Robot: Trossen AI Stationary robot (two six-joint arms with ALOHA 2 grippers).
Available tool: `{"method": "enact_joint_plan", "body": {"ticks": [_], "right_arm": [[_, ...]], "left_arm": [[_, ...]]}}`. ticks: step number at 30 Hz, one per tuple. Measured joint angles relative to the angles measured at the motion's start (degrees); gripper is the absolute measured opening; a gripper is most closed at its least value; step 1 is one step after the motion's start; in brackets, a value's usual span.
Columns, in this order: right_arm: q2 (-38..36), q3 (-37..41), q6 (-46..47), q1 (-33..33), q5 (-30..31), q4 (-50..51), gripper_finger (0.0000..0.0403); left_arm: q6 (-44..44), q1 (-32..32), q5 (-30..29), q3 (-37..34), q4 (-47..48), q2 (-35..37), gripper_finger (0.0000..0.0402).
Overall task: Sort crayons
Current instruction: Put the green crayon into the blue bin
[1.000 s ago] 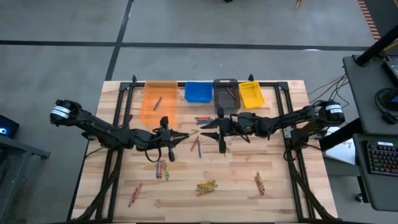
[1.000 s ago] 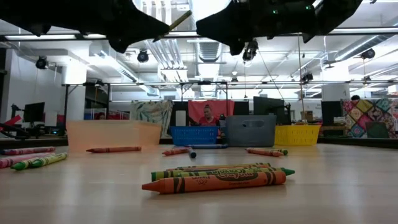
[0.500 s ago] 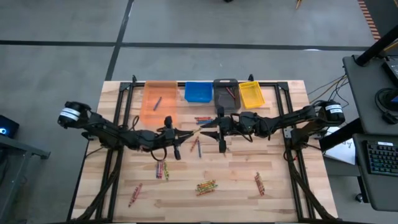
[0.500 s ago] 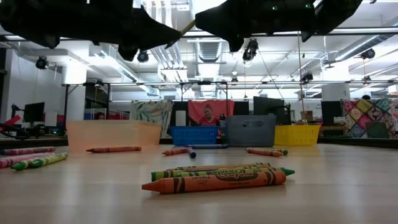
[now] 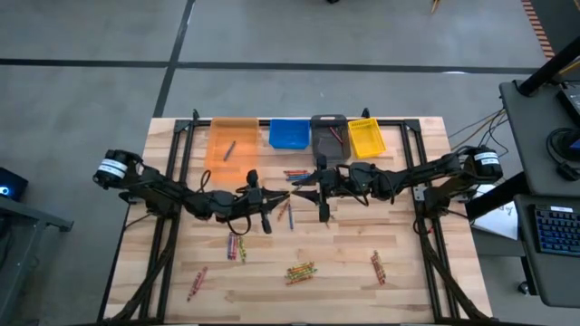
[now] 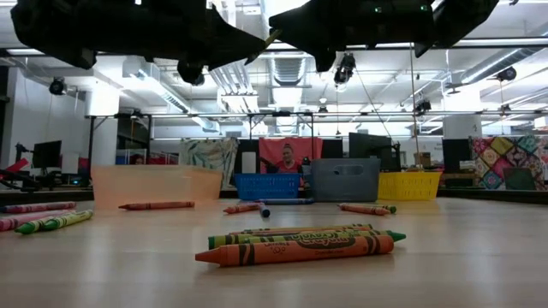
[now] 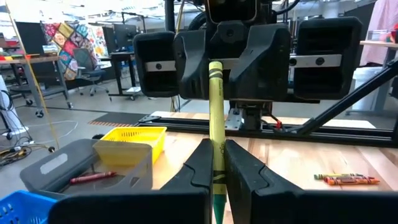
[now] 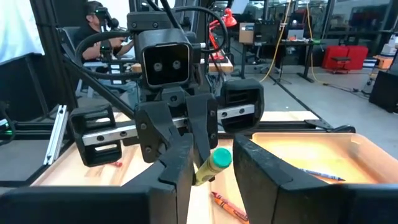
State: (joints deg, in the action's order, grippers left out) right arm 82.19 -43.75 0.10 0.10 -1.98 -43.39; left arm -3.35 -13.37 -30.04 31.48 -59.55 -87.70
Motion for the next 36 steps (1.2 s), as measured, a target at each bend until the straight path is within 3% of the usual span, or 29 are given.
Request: {"method": "enact_joint_plan", "body": {"ticks": [6,16,19,23,30,36], "right_arm": [[0.0,0.0,0.0,0.0,-0.1,-0.4,0.0024],[-1.3,0.0,1.6,-1.8,-0.2,0.3,0.0015],[-2.3,-1.5,1.9,-3.5,-0.4,4.6,0.0014],[-2.1,-7.9,0.0,-6.6,1.7,17.2,0.0014],[3.4,-21.9,-7.7,-13.0,12.3,35.6,0.0014],[13.7,-32.6,-7.9,-20.9,12.0,41.5,0.0013]], "left_arm": [[-0.3,0.0,-0.6,0.0,0.3,0.3,0.0009],[-0.7,0.1,-2.0,0.0,2.4,1.1,0.0089],[-0.7,0.2,-3.7,-0.1,5.0,2.4,0.0115],[-1.1,0.1,-8.0,-0.1,11.7,6.4,0.0137],[-1.5,0.4,-13.9,-0.1,27.5,18.9,0.0143],[-3.3,2.1,-17.1,-0.1,37.9,29.4,0.0142]]}}
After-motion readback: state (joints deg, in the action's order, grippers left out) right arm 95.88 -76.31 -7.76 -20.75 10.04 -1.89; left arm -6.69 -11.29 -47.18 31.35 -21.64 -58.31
